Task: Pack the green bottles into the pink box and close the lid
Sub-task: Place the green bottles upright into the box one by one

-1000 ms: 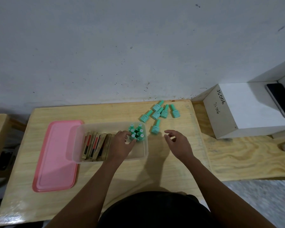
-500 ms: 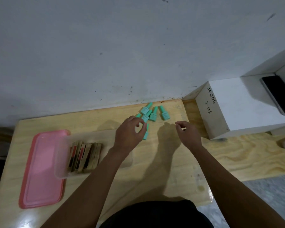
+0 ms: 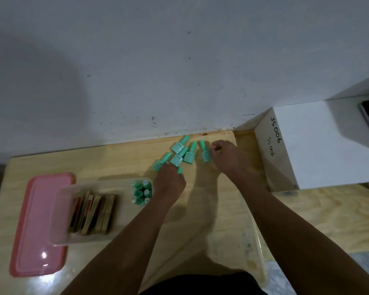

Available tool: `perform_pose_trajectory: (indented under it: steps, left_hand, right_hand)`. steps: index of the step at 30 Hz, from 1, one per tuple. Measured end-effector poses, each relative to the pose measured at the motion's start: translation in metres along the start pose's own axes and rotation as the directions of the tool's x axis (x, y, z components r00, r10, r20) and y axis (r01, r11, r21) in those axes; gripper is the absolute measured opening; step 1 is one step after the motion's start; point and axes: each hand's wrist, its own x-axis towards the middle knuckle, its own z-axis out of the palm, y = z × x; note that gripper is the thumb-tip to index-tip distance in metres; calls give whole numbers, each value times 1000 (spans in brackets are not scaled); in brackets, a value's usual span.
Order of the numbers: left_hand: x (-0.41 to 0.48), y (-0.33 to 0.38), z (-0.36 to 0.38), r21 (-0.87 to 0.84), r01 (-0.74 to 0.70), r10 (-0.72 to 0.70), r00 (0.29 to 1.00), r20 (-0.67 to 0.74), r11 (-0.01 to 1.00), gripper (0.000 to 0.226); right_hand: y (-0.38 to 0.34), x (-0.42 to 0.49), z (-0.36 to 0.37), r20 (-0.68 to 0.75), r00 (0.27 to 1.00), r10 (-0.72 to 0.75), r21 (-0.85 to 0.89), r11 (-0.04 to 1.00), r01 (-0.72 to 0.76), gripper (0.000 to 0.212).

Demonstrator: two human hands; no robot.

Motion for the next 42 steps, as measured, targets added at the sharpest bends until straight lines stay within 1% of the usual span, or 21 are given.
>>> perform_pose_trajectory:
  steps: [4,7,9,12,14,16,18,20,23,26,28,30,33,37,39,42]
  left_hand:
    - [-1,-1,2,-29,-1,1,1000,-15,1000,25]
    - [-2,-1,0,-60,-14,15,1000,13,998,20]
    - [-3,-1,-1,-123,-43,49,998,47,992,15]
    - [-9,0,-9,-235,-108,130,988,83,966,20]
    - [-15,-1,-16,-308,-132,167,982,91,942,15]
    - [-22,-4,-25,-382,-147,194,977,86,912,14]
    - [-29,-11,-35,-454,-145,197,978,70,879,18]
    - [-34,-21,-44,-499,-146,186,982,32,854,18]
    - [-41,-40,-60,-563,-143,153,988,-31,814,13]
    - [-50,-56,-77,-656,-150,119,989,-92,740,8]
    - [-56,-68,-88,-700,-147,92,989,-116,699,10]
    - [-61,-83,-96,-695,-167,84,985,-152,699,11]
    - [-70,-110,-102,-645,-210,91,973,-213,735,10]
    - [-79,-141,-102,-622,-233,90,964,-252,747,11]
    - [-84,-152,-101,-624,-225,78,964,-254,749,9]
    - [-91,-165,-98,-626,-224,73,963,-258,747,10]
  right_hand:
    - [-14,9,8,41,999,29,-75,997,-26,26]
    - [-20,10,11,32,996,87,-134,988,-82,31]
    - [-24,9,9,41,992,118,-178,978,-109,33]
    - [-24,1,6,56,987,149,-154,978,-139,32]
    - [-20,-8,3,27,990,142,-75,987,-140,32]
    - [-16,-21,-1,-13,993,120,83,989,-119,32]
    - [-18,-37,-5,-50,992,115,285,954,-96,25]
    - [-23,-55,-7,-84,990,113,405,912,-70,22]
    - [-36,-81,-4,-109,988,107,496,868,-40,33]
    - [-51,-106,6,-91,994,53,559,829,7,31]
    - [-61,-122,14,-76,997,23,569,822,25,30]
    - [-71,-137,22,-58,998,2,567,823,31,30]
    - [-86,-158,33,-31,997,-72,541,838,78,26]
    - [-100,-182,50,-11,990,-142,437,890,132,24]
    - [-103,-191,60,0,986,-164,329,932,155,22]
    - [-107,-200,70,16,983,-180,86,980,178,21]
